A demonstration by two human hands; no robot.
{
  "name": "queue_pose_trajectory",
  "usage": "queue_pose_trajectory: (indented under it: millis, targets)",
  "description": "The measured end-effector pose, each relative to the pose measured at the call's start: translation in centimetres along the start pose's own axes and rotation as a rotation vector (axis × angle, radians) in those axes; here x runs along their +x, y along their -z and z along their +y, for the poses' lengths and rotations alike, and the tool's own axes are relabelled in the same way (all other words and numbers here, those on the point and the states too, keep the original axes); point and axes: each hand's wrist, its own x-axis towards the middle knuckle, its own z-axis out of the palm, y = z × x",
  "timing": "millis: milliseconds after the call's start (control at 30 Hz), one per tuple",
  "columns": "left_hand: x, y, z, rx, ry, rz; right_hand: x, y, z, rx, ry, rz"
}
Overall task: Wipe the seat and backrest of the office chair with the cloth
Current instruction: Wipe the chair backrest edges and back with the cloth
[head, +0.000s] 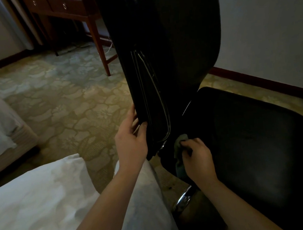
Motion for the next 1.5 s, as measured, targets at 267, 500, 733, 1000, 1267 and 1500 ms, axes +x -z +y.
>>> queue_pose_trajectory:
  millis: [267, 500, 733, 1000, 1267, 1500]
  targets:
    - [-0.3, -0.3, -0.2, -0.011, -0.002, 0.016, 1.3, 1.5, -3.9, 0.233, 0.153, 0.249]
    - [-0.6, -1.0, -0.5, 0.06, -0.004, 0.085, 0.6, -1.7, -4.2, 0.271, 0.071, 0.303]
    - [-0.7, -1.0, -0.3, 0.062, 0.013, 0.07, -0.5, -1.4, -0.4, -0.029, 0.067, 0.03]
    - [-3.0, -0.9, 0.8, 0.061, -0.005, 0.084, -1.5, -1.3, -3.3, 0.23, 0.056, 0.305]
    - [-3.8, -0.4, 1.8, -0.007, 0.061, 0.056, -3.6, -4.2, -0.4, 0.04, -0.048, 0.028]
    - [-2.7, 1.1, 3.9, -0.074, 0.1, -0.043, -2.4, 2.6, -2.5, 0.244, 0.076, 0.229]
